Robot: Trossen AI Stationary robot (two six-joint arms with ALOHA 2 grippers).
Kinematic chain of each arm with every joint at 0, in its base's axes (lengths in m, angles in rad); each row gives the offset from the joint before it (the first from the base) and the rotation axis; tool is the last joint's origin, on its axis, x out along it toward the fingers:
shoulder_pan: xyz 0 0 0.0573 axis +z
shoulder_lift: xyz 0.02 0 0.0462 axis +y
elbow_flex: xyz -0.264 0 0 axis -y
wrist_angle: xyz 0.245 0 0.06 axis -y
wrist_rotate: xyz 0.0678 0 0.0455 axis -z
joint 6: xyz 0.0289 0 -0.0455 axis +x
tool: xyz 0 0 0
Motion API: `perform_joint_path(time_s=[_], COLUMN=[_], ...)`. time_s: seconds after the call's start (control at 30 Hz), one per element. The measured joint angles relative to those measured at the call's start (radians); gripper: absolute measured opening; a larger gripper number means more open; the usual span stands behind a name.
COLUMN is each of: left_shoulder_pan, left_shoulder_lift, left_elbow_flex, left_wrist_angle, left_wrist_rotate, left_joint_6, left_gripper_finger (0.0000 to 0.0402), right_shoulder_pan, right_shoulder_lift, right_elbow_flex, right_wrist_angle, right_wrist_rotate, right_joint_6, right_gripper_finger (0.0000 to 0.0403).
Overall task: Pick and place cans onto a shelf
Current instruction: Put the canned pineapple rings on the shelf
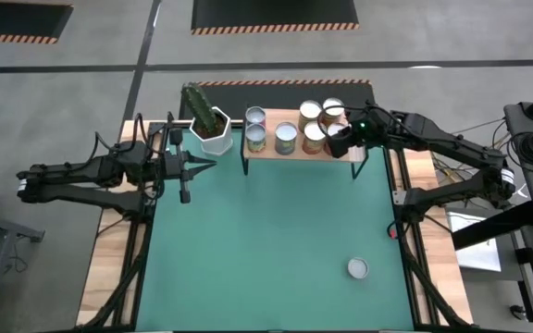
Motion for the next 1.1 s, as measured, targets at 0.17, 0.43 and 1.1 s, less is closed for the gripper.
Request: perform_joint_path(time_s=[0.17, 0.43, 1.1], left_shoulder_pan=[0.000, 0.000, 0.000], left_shoulder_lift=[0.000, 0.000, 0.000], left_elbow_flex=[0.000, 0.000, 0.000], left_wrist_angle=[0.000, -0.001, 0.008], left_wrist_rotate=[0.000, 0.000, 0.000], left_joint_6=[0.000, -0.024, -0.083], left_gripper_finger=[0.0000, 0.0000, 0.0000], right_shoulder_pan=[0.066, 0.318, 0.908], right_shoulder_lift=[-0.003, -0.013, 0.161], right_elbow_flex=[0.051, 0.037, -0.164], right_wrist_angle=[0.004, 0.005, 0.006], right_wrist_rotate=[-0.007, -0.009, -0.378], right_joint_6=[0.004, 0.124, 0.961], right_gripper_finger=[0.0013, 0.0013, 0.0013])
